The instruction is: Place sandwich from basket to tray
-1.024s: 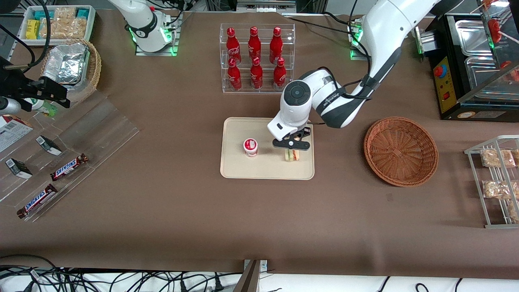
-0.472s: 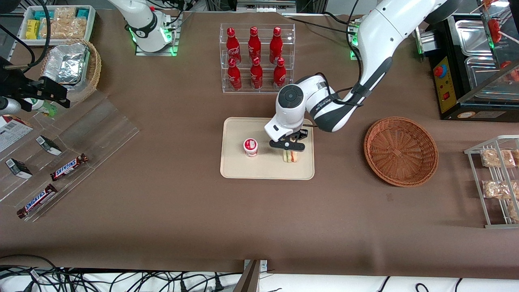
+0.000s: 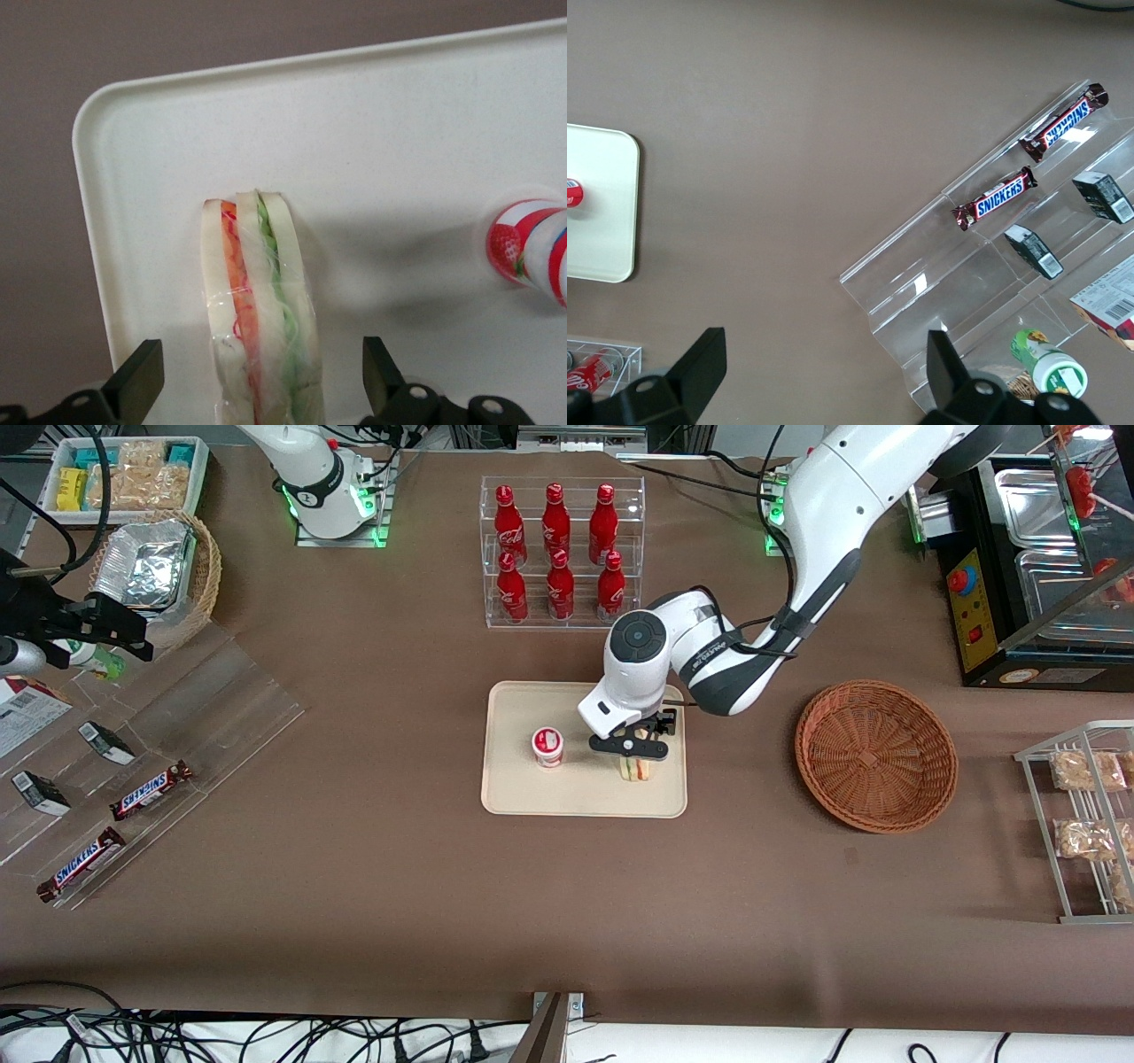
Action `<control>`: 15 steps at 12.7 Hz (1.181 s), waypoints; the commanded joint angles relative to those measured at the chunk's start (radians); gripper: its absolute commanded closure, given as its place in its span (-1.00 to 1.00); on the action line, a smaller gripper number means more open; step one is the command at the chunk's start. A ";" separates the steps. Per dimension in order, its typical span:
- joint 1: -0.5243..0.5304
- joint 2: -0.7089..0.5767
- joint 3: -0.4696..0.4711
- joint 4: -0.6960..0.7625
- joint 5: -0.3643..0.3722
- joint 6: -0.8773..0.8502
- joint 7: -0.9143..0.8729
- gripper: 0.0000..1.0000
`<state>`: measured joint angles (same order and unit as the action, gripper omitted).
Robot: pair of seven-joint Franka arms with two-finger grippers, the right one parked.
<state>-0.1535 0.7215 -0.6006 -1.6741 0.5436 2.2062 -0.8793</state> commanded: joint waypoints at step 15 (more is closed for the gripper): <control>0.308 -0.333 -0.011 0.201 -0.230 -0.352 0.092 -1.00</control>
<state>0.1215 0.4248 -0.6034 -1.4653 0.3610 1.8812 -0.8416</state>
